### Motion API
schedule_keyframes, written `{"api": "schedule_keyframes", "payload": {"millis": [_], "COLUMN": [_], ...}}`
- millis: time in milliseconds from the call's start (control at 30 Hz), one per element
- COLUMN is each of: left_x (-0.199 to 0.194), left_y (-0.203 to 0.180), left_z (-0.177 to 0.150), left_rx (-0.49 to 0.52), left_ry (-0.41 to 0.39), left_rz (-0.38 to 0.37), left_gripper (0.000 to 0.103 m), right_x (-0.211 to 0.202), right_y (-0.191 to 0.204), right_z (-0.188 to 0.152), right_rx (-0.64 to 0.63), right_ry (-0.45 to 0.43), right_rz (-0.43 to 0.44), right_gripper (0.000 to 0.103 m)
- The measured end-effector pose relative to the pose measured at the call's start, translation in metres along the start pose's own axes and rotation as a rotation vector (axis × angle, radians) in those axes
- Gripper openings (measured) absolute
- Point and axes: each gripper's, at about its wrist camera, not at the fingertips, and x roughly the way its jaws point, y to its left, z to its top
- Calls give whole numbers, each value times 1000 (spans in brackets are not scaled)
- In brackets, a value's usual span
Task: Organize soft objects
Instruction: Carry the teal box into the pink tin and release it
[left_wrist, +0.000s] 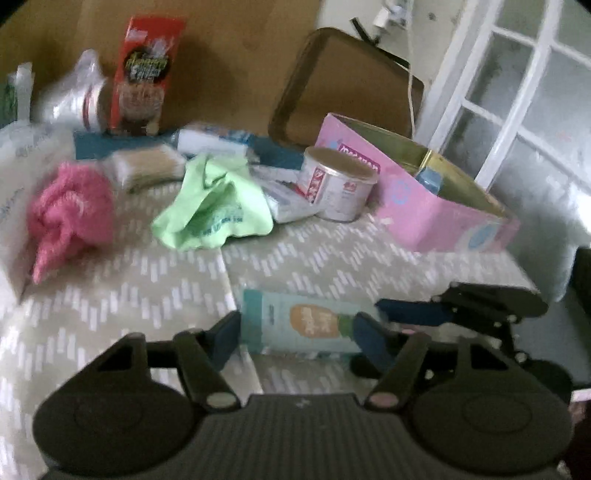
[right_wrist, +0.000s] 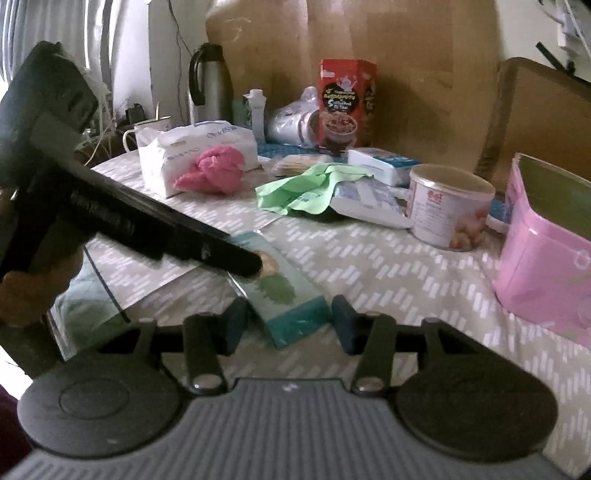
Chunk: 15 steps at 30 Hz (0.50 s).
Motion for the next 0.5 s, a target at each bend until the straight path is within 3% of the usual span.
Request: {"api": "schedule_keyframes", "payload": {"millis": [200, 300, 500], "left_x": [14, 20, 38], "left_y": [-21, -50, -117], "left_z": [16, 35, 93], "left_rx": [5, 78, 243], "left_ry": [18, -13, -105], "left_rz": [-73, -99, -170], "left_gripper": [65, 65, 65], "right_x": [-24, -39, -81], "right_y": [0, -13, -48], "right_z": [-19, -26, -16], "right_rx": [61, 124, 152], "right_ry": [-54, -88, -229], "right_rz": [-45, -84, -256], "right_gripper": [51, 50, 51]}}
